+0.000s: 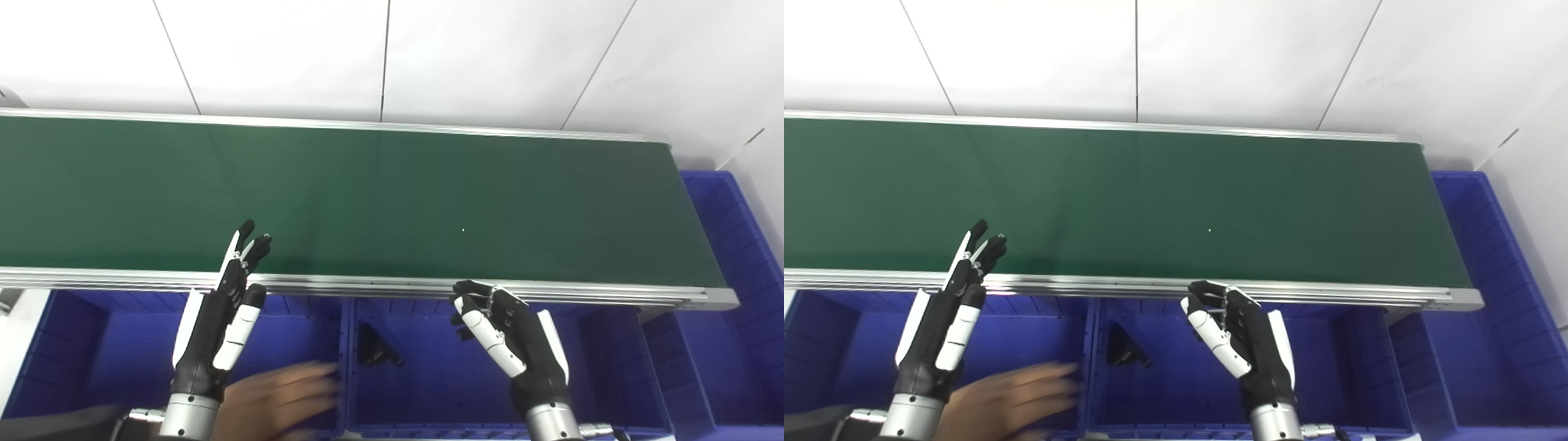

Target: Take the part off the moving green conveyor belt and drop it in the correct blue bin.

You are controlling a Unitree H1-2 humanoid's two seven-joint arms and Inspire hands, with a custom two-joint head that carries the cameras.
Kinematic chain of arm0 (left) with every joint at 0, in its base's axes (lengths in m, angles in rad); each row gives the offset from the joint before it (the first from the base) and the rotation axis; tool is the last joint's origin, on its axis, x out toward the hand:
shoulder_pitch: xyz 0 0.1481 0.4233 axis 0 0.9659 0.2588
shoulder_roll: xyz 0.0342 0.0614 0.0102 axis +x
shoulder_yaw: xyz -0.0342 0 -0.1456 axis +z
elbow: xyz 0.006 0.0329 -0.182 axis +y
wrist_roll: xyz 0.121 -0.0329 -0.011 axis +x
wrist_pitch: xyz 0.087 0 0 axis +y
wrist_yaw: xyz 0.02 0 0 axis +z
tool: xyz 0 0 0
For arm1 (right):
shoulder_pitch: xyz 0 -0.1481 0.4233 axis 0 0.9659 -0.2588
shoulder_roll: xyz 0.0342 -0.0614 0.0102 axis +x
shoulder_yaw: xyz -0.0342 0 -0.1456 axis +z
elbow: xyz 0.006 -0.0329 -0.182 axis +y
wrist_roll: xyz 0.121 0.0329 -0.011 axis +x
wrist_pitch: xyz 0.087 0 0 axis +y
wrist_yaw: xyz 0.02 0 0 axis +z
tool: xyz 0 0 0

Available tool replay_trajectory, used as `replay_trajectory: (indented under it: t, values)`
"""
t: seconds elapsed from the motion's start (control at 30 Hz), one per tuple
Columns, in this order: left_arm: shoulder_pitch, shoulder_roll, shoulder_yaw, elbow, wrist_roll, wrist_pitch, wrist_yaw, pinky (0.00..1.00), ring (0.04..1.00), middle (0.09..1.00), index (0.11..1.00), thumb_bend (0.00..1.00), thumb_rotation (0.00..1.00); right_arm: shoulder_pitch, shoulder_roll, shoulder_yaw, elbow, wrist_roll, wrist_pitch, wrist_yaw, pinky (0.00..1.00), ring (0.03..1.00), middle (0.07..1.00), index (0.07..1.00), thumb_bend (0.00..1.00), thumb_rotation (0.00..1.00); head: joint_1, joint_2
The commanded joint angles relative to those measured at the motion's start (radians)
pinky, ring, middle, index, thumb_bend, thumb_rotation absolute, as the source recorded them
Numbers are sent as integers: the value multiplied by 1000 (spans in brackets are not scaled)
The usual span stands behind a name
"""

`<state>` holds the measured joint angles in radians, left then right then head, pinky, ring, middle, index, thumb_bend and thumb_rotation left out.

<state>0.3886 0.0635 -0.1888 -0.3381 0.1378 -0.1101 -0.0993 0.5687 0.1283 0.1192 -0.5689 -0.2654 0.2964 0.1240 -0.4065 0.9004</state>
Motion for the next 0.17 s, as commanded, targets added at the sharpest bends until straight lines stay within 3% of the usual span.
replay_trajectory:
  t: [0.0,0.13]
  values:
    - [0,-5,0,-31,-4,-38,7,991,952,973,1000,659,963,-10,-18,19,-10,7,-77,-12,559,628,693,680,757,770,3,-1]
    - [4,-12,-4,-29,-7,-42,7,989,958,984,1000,650,952,-12,-41,27,1,28,-100,-31,587,657,716,670,792,792,19,-7]
